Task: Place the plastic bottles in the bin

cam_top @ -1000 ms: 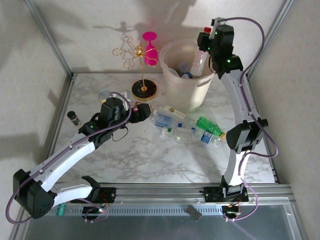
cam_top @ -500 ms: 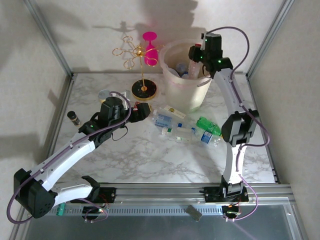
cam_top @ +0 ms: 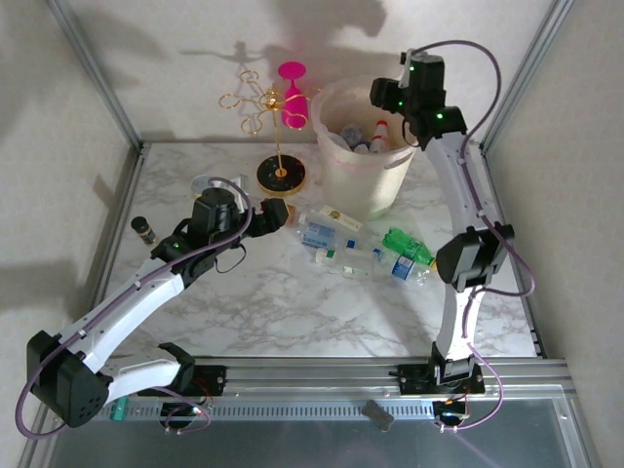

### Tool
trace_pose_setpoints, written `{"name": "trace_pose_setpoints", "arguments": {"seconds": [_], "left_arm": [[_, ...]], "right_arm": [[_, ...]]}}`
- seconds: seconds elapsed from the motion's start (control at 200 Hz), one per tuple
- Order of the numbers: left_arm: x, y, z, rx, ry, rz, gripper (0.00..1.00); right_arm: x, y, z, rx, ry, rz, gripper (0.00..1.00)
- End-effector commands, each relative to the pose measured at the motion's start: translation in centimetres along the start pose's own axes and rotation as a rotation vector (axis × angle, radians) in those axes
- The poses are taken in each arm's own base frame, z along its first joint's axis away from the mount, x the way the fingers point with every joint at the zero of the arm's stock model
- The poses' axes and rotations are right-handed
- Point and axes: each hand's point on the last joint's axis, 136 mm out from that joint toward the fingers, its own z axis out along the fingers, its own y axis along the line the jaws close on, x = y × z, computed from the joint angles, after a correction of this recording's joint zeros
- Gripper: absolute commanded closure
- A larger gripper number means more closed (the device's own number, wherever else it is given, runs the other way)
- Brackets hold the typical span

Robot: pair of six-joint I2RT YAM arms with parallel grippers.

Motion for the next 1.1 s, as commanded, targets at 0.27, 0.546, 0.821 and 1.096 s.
{"name": "trace_pose_setpoints", "arguments": {"seconds": [0.27,0.546,0.821,1.096], "left_arm": [[0.6,1.2,-1.6,-0.001,-0.035,-0.154,0.02],[5.0,5.2,0.6,-0.069,0.063,-0.286,0.02],[9.6,9.2,1.9,-0.081,0.134,-0.431,0.02],[8.2,8.5,1.2,-0.063,0.100,-0.378,0.01]], "right_arm": [[3.8,6.7,-13.8,-0.148,-0.056,-0.096,0.38],[18.7,8.9,-18.3,-0.262,0.174,-0.140,0.39],[31.6,9.5,-16.1,-0.202,0.443,-0.357,0.32],[37.0,8.5,-9.8,-0.086,0.632,-0.562,0.18]]}}
